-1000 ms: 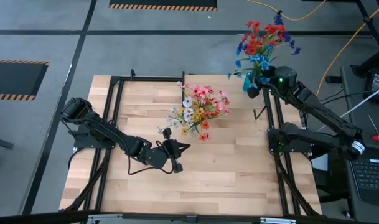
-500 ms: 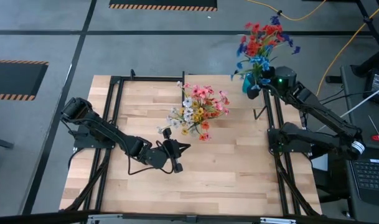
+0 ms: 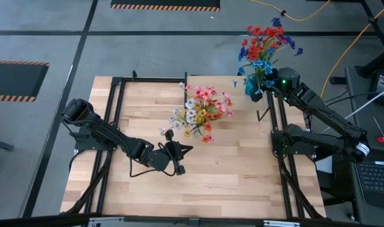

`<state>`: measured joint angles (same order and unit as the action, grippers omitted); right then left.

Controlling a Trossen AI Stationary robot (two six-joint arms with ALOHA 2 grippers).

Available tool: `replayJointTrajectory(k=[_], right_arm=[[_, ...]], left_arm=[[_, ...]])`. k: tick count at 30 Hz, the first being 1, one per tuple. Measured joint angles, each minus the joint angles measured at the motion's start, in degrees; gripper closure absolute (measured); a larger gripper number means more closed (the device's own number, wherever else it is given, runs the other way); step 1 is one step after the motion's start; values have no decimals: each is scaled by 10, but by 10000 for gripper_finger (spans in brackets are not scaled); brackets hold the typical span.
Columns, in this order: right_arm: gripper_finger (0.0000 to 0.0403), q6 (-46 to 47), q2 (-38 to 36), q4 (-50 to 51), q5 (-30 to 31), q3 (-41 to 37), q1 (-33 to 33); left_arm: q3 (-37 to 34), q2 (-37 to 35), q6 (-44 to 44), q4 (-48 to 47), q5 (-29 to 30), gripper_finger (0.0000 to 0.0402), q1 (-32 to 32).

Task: Pick and place flowers into a vace then onto a shelf
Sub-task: Put the blue vase on the shelf

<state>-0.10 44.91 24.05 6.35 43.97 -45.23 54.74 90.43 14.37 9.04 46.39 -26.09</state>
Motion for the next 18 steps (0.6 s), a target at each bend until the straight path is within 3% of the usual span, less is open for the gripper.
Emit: replayJointTrajectory(k=[18], right_arm=[[187,-4,0,5,1,0,0]], left_arm=[[0,0,0,0,0,395,0]])
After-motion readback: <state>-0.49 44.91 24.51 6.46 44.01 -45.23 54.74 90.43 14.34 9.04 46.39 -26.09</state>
